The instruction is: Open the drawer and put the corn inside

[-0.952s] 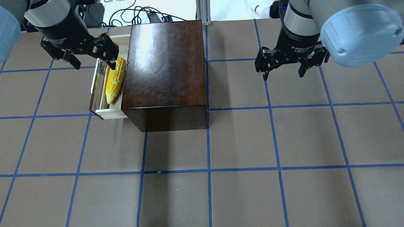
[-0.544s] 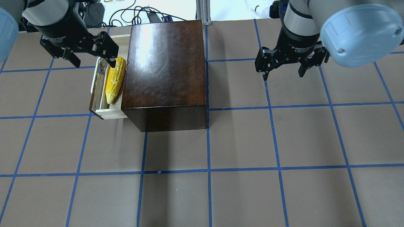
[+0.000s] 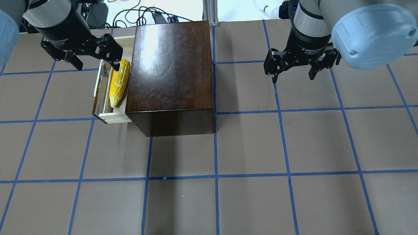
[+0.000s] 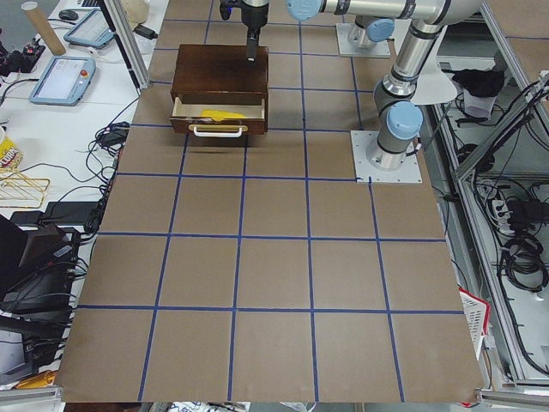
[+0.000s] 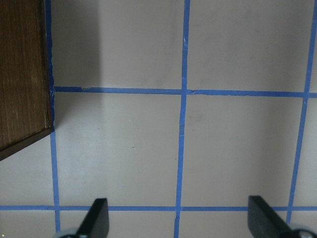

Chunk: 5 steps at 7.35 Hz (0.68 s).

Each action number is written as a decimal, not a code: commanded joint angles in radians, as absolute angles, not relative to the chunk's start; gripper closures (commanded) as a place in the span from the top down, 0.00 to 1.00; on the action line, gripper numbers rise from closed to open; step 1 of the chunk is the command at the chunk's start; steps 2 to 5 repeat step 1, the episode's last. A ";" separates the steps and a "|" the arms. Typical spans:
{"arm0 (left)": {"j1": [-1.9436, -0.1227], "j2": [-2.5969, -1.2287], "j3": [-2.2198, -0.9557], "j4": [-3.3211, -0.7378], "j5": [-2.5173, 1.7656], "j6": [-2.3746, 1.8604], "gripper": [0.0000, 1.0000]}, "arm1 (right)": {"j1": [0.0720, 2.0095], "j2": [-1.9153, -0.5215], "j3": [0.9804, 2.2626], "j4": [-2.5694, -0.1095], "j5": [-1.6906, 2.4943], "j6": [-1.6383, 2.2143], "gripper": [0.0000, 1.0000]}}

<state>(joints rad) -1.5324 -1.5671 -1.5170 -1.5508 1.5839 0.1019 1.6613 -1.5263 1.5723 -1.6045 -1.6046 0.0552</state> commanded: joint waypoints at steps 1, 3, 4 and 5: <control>-1.532 -1.566 -1.516 -1.551 1.585 0.103 1.00 | 1.661 -1.526 1.572 -1.605 -1.605 0.055 1.00; -1.532 -1.566 -1.516 -1.551 1.585 0.103 1.00 | 1.661 -1.526 1.572 -1.605 -1.605 0.055 1.00; -1.532 -1.566 -1.516 -1.551 1.585 0.103 1.00 | 1.661 -1.526 1.572 -1.605 -1.605 0.055 1.00; -1.532 -1.566 -1.516 -1.551 1.585 0.103 1.00 | 1.661 -1.526 1.572 -1.605 -1.605 0.055 1.00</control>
